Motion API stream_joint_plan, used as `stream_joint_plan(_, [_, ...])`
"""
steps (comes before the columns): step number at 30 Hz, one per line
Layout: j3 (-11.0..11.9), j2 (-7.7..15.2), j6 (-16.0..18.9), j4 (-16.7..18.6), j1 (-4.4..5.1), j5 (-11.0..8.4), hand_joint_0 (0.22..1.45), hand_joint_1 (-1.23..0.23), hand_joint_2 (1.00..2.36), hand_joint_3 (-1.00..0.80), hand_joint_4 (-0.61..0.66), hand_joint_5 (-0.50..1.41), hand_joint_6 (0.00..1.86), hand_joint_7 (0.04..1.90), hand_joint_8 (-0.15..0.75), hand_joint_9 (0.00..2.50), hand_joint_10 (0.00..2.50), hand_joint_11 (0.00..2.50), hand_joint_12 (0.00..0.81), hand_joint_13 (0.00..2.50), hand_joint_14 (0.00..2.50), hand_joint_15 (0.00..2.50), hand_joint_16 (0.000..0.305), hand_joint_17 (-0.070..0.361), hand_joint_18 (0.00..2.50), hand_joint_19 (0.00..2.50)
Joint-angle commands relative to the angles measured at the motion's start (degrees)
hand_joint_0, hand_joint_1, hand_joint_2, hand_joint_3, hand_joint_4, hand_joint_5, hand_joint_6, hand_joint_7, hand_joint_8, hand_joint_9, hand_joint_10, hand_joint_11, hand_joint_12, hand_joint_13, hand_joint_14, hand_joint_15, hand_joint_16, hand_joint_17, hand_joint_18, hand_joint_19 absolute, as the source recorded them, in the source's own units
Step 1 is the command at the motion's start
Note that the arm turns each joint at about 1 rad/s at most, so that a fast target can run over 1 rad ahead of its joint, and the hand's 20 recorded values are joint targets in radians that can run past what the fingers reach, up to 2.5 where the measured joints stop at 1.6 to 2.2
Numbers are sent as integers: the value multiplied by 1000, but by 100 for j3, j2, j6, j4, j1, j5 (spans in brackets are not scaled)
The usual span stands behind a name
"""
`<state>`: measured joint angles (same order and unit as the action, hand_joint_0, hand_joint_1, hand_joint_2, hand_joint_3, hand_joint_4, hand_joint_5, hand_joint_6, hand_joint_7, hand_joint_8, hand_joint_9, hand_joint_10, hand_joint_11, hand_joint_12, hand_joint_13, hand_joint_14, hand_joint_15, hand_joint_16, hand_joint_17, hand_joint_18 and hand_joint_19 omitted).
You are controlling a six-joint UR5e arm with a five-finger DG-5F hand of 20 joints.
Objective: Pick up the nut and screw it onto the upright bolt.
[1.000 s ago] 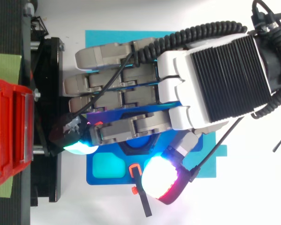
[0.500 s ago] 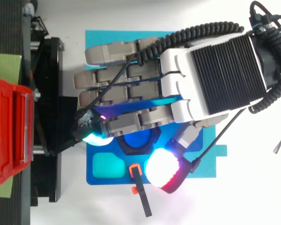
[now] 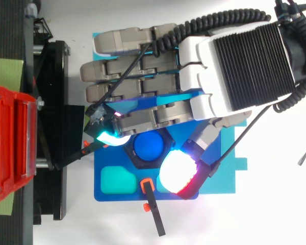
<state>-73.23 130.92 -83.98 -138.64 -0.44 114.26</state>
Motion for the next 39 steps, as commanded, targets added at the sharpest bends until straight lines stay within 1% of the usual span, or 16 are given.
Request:
stream_joint_plan(1, [2, 3, -4, 4, -17, 27, 496, -132, 1000, -500, 218, -108, 503, 1086, 244, 546, 0, 0, 265, 484, 0, 0, 27, 61, 168, 0])
stream_joint_plan(10, [2, 3, -4, -5, -26, 27, 506, -153, 1000, -500, 215, -106, 504, 1101, 247, 590, 0, 0, 248, 534, 0, 0, 25, 56, 216, 0])
stream_joint_plan(20, [2, -6, -4, -14, -53, 27, 522, -195, 1000, -500, 208, -62, 503, 1253, 255, 723, 0, 0, 215, 628, 0, 0, 20, 45, 317, 0])
stream_joint_plan(24, [-7, -6, -4, -22, -70, 27, 527, -211, 1000, -500, 180, -43, 502, 1342, 260, 785, 0, 0, 200, 675, 0, 0, 18, 40, 381, 0])
stream_joint_plan(28, [2, -6, -4, -22, -105, 70, 531, -223, 1000, -500, 187, -26, 502, 1396, 263, 847, 0, 0, 191, 713, 0, 0, 16, 37, 415, 0])
stream_joint_plan(32, [2, -6, -13, 4, -141, 141, 535, -233, 1000, -500, 166, 3, 502, 1476, 262, 902, 0, 0, 178, 765, 0, 0, 15, 34, 483, 0])
stream_joint_plan(33, [2, -6, -4, 4, -141, 150, 535, -238, 1000, -500, 135, 23, 501, 1494, 253, 951, 0, 0, 169, 800, 0, 0, 14, 31, 519, 0])
stream_joint_plan(35, [-7, -6, -13, 4, -158, 167, 539, -242, 1000, -500, 106, 40, 501, 1488, 236, 971, 0, 0, 156, 846, 0, 0, 12, 28, 566, 0])
stream_joint_plan(36, [2, -6, -4, 4, -158, 167, 541, -242, 1000, -500, 87, 53, 502, 1497, 226, 1031, 0, 0, 148, 894, 0, 0, 11, 25, 632, 0])
stream_joint_plan(39, [2, -6, 4, 22, -167, 167, 539, -236, 1000, -500, 76, 56, 533, 1390, 211, 1088, 0, 0, 132, 916, 0, 0, 10, 23, 671, 12])
